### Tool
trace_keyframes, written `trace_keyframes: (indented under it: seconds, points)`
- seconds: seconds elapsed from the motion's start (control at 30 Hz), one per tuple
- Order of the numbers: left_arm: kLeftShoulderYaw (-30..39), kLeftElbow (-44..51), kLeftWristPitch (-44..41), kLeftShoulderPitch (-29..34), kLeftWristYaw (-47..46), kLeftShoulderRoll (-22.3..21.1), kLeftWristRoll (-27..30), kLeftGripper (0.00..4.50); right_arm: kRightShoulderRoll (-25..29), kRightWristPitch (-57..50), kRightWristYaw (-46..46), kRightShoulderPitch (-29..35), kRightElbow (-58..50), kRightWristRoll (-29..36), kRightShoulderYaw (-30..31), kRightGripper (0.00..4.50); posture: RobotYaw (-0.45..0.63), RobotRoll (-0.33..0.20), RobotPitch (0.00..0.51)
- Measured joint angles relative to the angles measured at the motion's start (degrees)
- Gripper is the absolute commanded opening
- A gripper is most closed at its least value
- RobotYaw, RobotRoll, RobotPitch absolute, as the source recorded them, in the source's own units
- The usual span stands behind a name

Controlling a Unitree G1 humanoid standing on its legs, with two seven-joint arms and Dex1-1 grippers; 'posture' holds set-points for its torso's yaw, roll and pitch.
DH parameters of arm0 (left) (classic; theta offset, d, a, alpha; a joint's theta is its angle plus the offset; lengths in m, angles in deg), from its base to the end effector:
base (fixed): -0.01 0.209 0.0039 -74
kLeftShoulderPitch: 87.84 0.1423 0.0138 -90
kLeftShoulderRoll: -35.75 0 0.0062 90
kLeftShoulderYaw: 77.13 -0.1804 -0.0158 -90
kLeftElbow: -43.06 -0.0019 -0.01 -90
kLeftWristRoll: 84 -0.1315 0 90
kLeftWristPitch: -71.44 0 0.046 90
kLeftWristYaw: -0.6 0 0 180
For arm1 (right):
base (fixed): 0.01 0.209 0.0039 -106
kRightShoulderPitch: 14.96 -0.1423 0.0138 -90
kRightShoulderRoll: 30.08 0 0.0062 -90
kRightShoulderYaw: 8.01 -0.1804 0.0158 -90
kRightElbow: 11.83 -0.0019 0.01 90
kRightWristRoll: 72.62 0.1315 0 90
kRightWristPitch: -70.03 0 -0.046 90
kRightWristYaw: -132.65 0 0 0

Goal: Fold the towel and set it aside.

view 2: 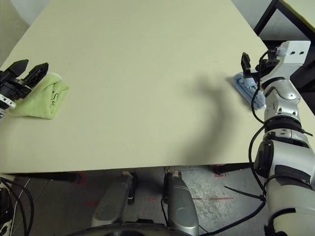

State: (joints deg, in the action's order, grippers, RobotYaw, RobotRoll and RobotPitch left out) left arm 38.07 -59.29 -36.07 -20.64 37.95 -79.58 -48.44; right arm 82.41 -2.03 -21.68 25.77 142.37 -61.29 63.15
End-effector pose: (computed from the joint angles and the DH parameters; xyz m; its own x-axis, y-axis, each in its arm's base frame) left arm 0.2346 0.3349 0.1847 0.9371 -0.2834 0.2037 0.2910 0.9567 -0.0078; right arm 0.2960 -0.3343 0.1654 0.9753 -0.0634 0.2116 0.0952 0.9851 -0.1434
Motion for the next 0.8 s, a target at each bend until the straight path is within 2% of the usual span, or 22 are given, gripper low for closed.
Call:
trace_keyframes:
  seconds: [0.33,0.67,0.8]
  points:
    - [3.8,0.7,1.2,3.2,-0.5,-0.2,-0.9,4.42,1.5,0.0,-0.7,-0.1,0.0,0.2,-0.8,4.5,0.15,0.0,0.075]
    - [4.9,0.3,4.2,3.6,-4.6,-0.5,-6.2,4.42,1.6,-1.0,0.6,-0.1,0.9,0.2,-0.8,4.5,0.16,0.0,0.115]
    - [5.7,0.5,4.3,3.9,-5.5,-0.5,-6.6,4.42,1.5,-1.6,1.7,-1.1,1.4,0.1,-0.4,4.5,0.17,0.0,0.117]
